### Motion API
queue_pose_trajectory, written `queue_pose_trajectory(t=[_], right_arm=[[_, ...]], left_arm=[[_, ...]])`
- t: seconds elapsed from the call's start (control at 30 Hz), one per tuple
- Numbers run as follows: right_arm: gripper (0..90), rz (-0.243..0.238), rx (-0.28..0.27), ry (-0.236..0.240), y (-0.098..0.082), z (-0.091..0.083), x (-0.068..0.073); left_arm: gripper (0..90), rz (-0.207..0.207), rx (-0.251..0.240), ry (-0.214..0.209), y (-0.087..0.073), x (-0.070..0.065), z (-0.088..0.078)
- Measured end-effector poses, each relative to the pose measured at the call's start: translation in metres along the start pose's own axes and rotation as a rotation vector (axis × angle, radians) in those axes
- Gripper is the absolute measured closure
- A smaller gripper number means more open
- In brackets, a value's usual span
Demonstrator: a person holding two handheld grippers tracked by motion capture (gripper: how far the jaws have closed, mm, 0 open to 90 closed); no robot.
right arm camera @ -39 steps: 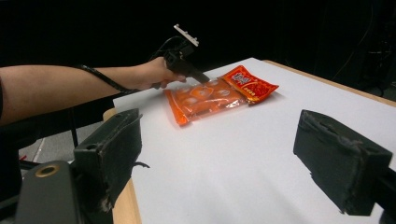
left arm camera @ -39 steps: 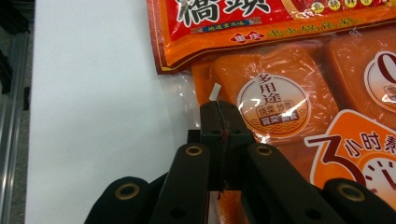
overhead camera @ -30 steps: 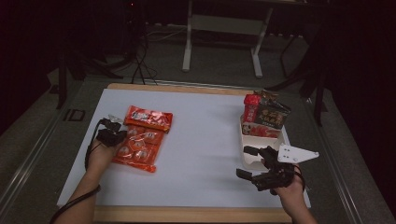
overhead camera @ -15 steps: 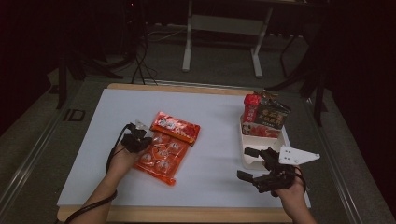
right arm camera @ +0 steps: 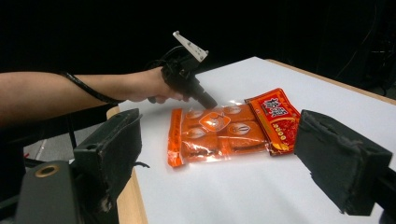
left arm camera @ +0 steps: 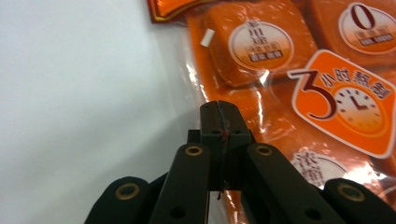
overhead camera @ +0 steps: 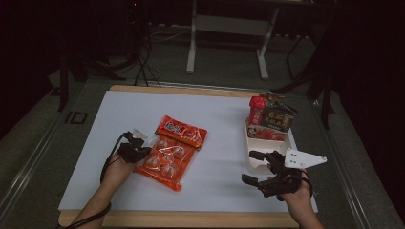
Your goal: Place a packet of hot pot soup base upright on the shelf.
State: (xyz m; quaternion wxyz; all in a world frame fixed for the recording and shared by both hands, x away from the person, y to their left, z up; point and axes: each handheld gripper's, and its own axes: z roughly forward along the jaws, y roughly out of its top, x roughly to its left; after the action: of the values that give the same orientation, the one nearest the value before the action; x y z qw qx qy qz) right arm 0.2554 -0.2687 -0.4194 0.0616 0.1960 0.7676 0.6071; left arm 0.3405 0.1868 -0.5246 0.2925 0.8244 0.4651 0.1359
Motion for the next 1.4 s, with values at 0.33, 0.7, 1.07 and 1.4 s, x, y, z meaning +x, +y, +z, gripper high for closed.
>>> queue_pose_trajectory(t=[0.33, 0.7, 1.07, 1.4], right_arm=[[15.0, 0.008, -0.001, -0.002, -0.001, -0.001, -0.001], [15.0, 0.007, 0.004, 0.002, -0.002, 0.000, 0.000], [15.0, 0.009, 0.004, 0.002, -0.003, -0.001, -0.001], [15.0, 0.019, 0.002, -0.002, -0.006, -0.003, -0.005]], left_arm=[[90.0, 0.004, -0.001, -0.059, -0.009, -0.022, -0.006], [90.0, 0.042, 0.020, -0.140, -0.010, -0.049, -0.007], [90.0, -0.039, -0.031, -0.065, 0.006, -0.034, 0.005], [90.0, -0.036, -0.030, -0.009, 0.023, -0.029, 0.021]])
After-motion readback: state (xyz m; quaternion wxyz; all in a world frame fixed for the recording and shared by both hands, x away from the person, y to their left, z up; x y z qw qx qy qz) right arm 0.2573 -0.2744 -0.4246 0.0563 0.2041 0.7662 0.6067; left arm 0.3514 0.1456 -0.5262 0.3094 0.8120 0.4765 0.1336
